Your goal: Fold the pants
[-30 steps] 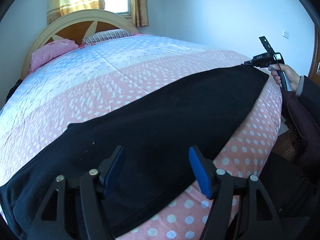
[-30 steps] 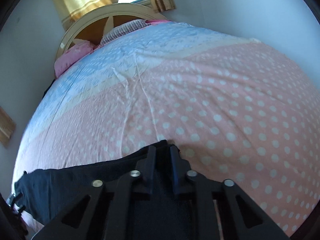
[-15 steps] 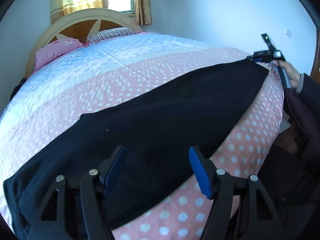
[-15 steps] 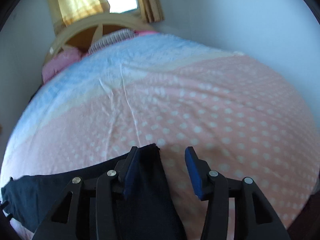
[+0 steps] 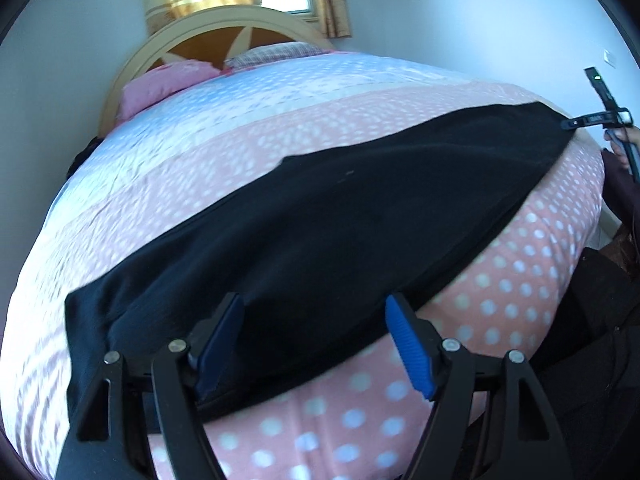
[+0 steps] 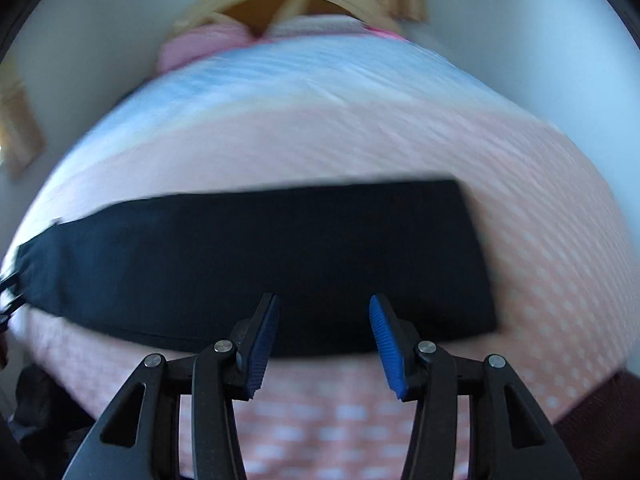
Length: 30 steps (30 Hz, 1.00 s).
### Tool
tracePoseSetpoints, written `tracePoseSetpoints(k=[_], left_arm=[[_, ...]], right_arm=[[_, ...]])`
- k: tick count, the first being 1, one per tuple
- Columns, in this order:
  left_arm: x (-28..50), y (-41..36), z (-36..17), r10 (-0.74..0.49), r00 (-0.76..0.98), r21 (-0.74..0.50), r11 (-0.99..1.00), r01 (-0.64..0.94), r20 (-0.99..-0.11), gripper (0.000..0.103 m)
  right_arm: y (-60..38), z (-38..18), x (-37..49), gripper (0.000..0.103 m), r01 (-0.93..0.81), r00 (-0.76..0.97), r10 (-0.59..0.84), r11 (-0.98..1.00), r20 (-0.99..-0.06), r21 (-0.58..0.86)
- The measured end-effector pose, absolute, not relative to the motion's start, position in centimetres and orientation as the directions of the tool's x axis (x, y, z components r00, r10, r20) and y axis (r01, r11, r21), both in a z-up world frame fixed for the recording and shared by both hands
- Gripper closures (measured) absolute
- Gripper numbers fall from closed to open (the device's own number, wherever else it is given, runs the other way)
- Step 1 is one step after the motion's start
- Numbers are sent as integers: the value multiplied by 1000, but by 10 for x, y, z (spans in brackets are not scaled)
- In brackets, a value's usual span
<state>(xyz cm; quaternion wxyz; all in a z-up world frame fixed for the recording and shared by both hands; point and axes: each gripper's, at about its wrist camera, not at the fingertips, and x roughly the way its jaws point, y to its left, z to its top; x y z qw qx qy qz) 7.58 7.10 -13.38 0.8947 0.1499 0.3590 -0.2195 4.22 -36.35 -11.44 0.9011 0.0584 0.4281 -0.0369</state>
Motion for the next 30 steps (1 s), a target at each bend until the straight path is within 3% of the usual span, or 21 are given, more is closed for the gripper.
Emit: tracePoseSetpoints(k=[6,12,15,18,20,22,30], left_arm=[[80,79,-136,-275,670,110,874,473,-690,27],[90,108,-135,-227,703,118,907,405,-674,24],[95,131,-131,-221,717,91,925,368,-661,24],[101,147,-129,-223,723,57,939,340,-653,24],[103,152,-131,-221,724,51,941,334,-654,24],[106,155,-135,-215,722,49,944,326,-657,24],[109,173,-132,-208,734,19,957,288,-647,24]], right_arm=[[-180,-95,66,54,-338,640,247,941,-728,22],[-35,-128,70,57,-620,541,365,782,-758,-66],[-8,-151,74,61,-655,526,343,747,-779,-114],[-4,-159,83,74,-645,527,333,756,-782,-112],[-4,-160,86,92,-646,505,357,760,-786,-69],[-3,-154,88,96,-648,489,366,760,-792,-48],[8,-158,79,98,-669,477,329,737,-815,-94]])
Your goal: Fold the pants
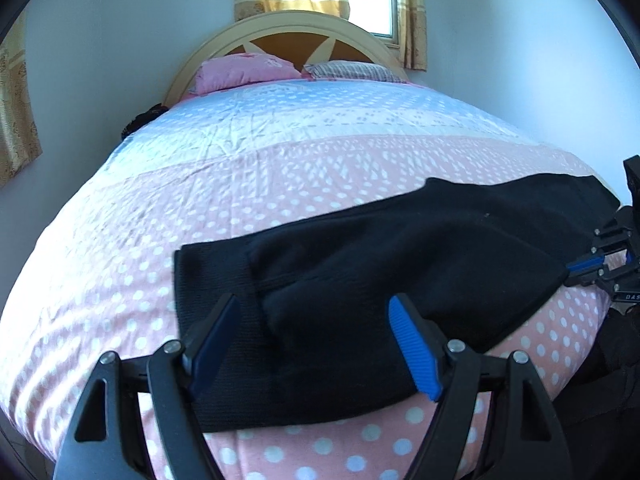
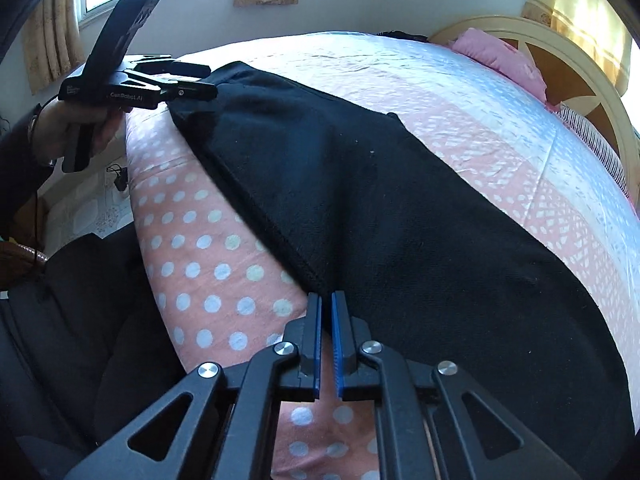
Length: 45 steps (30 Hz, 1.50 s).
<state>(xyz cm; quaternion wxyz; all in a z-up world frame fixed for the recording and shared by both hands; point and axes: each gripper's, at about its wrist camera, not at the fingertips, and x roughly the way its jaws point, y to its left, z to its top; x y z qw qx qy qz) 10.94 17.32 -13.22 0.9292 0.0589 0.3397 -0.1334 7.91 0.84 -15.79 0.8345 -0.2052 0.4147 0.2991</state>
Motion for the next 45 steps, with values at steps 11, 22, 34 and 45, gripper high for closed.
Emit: tracePoseSetpoints(k=[11,22,34,45], left_arm=[[114,189,-150,-171,725,37,965,261,-667,20],[113,213,-158,-184,717,-28,974,224,-672,2],[120,203,-145,-125,765,52,978,203,-632,2],[130,212,-161,-143,712,-27,985,172,-687,0]], right_arm=[[33,-124,109,78,-674,473,462,738,-750,29],[61,-156,110,77,-700,366,445,710,-817,72],[29,-144,259,65,-388,356,573,809,-738,441],[22,-158,277,95,-329,387,550,832,-740,447]])
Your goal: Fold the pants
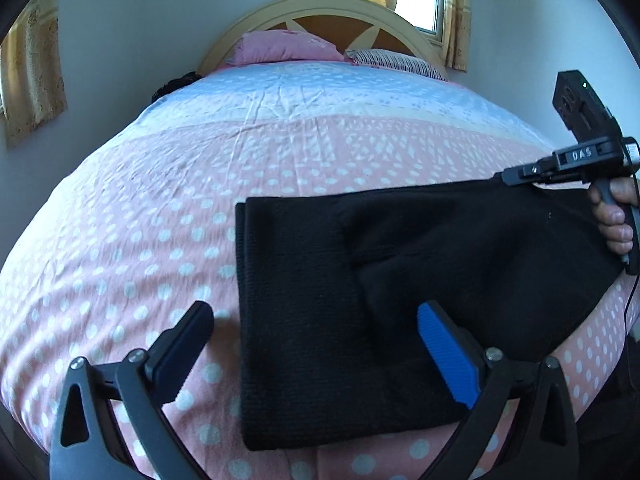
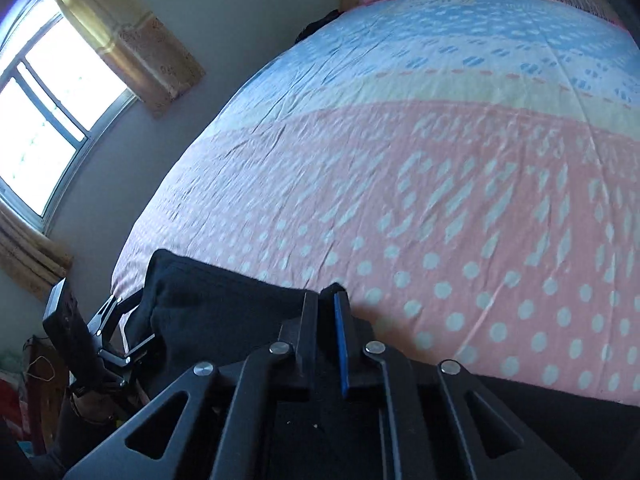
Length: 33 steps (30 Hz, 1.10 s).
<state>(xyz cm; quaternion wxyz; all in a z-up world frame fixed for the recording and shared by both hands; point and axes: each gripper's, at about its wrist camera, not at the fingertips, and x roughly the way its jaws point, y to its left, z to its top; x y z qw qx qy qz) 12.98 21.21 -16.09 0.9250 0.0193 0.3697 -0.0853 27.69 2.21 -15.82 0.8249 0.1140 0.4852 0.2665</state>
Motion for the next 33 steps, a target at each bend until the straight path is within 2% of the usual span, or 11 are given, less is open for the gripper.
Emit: tracePoseSetpoints(k=[3,7,9,11,13,18,22,26,29,31,33], left_arm=[[130,211,-162,-137,707,-22,985,170,-694,0],[133,211,-163,-143,705,-30,985,171,-694,0],[133,211,-164,-144,708,-31,985,170,-691,0],[135,211,-164,-145,708,-32,985,170,-691,0],[133,212,-164,-143,710,-31,985,168,-690,0],[131,211,-164,-136,710,-29,987,161,-690,0],[132,211,-163,-136,709,-32,987,157,-692,0],[131,211,-163,-135,709,-33,987,156,-692,0],[130,210,-159,-111,711,-15,990,140,-695,0],[126,208,-148,-50,736,40,994,104,-675,0],[118,204,-127,-16,788,82,993,84,-615,0]], right_arm=[[21,-174,284,95,-298,366,510,857,-779,421],[14,-180,284,95,-288,382,546,837,-745,466],[11,-176,281,88,-293,402,546,837,-735,461],[4,-170,277,69,-284,434,526,850,-731,444],[-10,-162,272,64,-250,467,508,861,-724,443],[-47,-147,255,64,-197,505,461,885,-730,422],[-63,-134,218,64,-235,508,428,904,-747,357],[-61,-155,180,55,-297,452,377,918,-808,262],[-54,-162,159,55,-361,534,337,920,-776,152],[-62,-152,156,55,-349,551,372,916,-747,198],[-77,-134,149,55,-353,592,432,898,-681,263]])
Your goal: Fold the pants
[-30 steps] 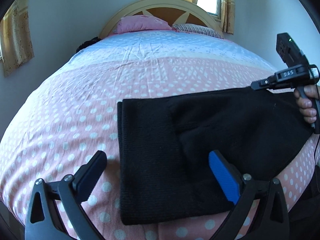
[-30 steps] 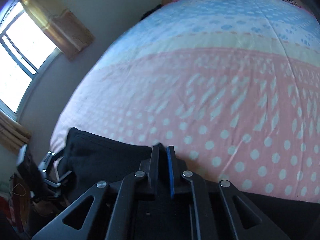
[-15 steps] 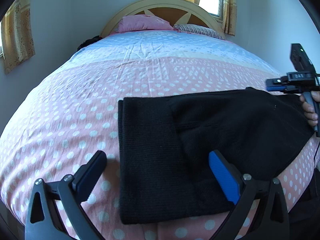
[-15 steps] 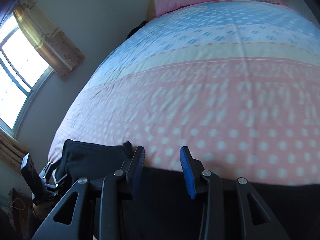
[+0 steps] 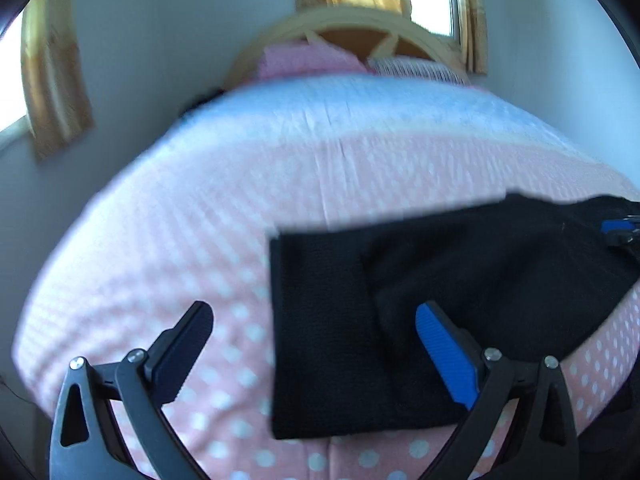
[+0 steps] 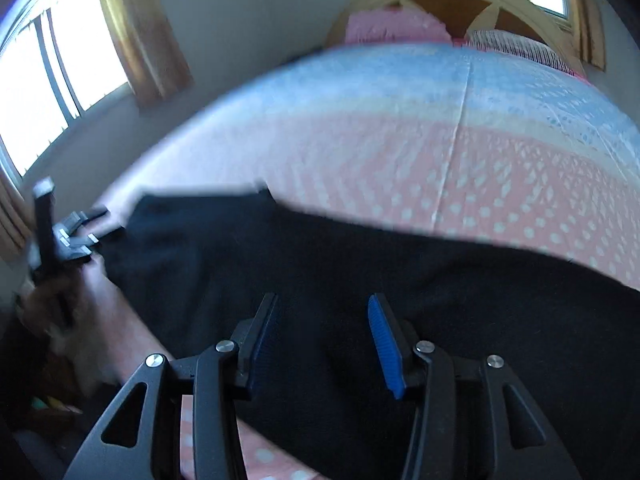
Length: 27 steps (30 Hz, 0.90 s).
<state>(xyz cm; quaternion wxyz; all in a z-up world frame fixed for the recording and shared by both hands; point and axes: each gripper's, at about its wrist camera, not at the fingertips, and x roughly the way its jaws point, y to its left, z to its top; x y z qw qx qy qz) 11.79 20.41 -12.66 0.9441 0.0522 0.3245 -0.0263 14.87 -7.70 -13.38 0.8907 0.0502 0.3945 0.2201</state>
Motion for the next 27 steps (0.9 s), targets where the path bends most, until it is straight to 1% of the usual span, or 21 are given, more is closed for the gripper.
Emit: tracePoseSetpoints(k=[3,5,9,12,16,19,21,23,25,27], left_arm=[[110,192,-95,-42,840,60,994,89,-541,0],[110,176,-84,-89,848,30,992,122,-522,0],[122,133,-88,-192,809,-31,977,210,-555,0],[131,100,-98,-238,783,-49,965,258,-575,0],[139,61,-105,-281,760,-70,952,299,-586,0],[139,42,-110,-265,755,-48,954,296,-600,0],[141,37,-116,-239,746,-29,959,282,-621,0],[144,33,-120,-225,738,-24,962,273,-636,0],[147,35,-126,-208,728,-22,966,256,-653,0],[148,37,-132,-199,722,-26,970,243,-663,0]], right_arm=[[-109,-113,135,55,-324,660,403,914,-634,244],[-139,-108,127,55,-279,680,380,925,-627,258],[-229,-107,106,55,-96,732,263,953,-629,287],[-293,-103,85,55,44,766,184,941,-616,335],[-390,-95,46,55,249,808,22,893,-589,375],[-456,-104,15,55,387,804,-53,803,-593,453],[-491,-118,-1,55,457,782,-61,733,-620,504],[-513,-136,-13,55,487,774,-45,679,-631,550],[-524,-150,-17,55,487,772,-1,643,-636,590],[-530,-160,-17,55,453,789,54,622,-613,638]])
